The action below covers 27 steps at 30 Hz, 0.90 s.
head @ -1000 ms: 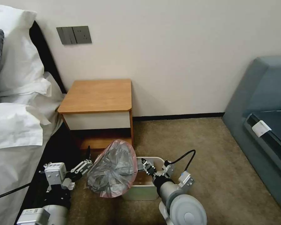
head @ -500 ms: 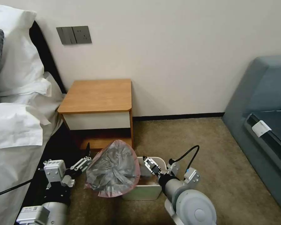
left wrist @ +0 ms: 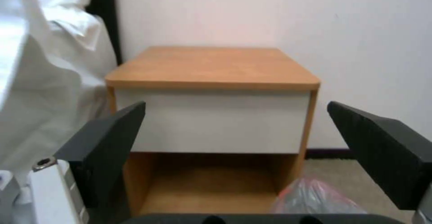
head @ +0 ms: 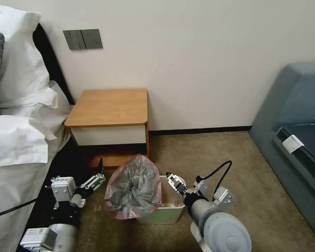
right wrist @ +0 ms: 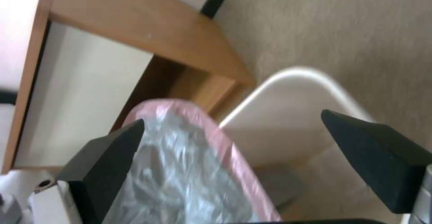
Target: Pick up the garbage bag from the table and place it over the trash can.
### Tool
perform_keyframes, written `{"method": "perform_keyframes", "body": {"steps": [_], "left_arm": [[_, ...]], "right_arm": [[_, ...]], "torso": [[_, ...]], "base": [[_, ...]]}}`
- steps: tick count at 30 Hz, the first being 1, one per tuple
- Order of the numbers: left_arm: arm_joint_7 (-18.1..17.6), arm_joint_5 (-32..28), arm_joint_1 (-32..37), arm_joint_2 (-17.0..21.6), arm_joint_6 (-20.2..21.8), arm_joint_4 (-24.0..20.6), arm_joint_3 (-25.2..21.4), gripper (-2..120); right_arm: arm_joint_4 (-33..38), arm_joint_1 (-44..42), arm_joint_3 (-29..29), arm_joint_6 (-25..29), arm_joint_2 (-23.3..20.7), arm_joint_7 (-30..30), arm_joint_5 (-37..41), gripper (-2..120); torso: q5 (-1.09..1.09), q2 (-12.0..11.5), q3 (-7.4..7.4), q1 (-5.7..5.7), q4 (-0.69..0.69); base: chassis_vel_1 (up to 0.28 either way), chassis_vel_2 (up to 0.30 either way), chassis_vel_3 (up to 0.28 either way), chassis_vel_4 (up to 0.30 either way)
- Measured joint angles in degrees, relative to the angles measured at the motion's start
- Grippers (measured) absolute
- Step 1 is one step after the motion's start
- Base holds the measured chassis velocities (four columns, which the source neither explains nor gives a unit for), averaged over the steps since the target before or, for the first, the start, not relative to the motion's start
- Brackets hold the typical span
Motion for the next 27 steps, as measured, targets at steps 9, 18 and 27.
{"method": "perform_keyframes", "body": {"steps": [9,18,27], "left_arm": [[0.13,1.01,-2.47,2.81,2.04,0.26,4.21,100],[-2.45,4.09,-3.76,5.60,4.30,4.67,11.47,100],[-6.97,5.83,-4.75,7.07,7.42,7.16,14.53,100]], "right_arm": [[-0.85,-0.49,2.97,0.00,-0.75,-1.08,-2.90,100],[-1.58,-0.92,5.98,-0.05,-0.10,-3.72,-5.00,100],[-1.82,-1.29,7.12,-0.05,0.14,-5.09,-6.96,100]], "torso": [[0.00,0.00,0.00,0.00,0.00],[0.00,0.00,0.00,0.00,0.00],[0.00,0.00,0.00,0.00,0.00]], "base": [[0.000,0.000,0.000,0.000],[0.000,0.000,0.000,0.000],[0.000,0.000,0.000,0.000]]}}
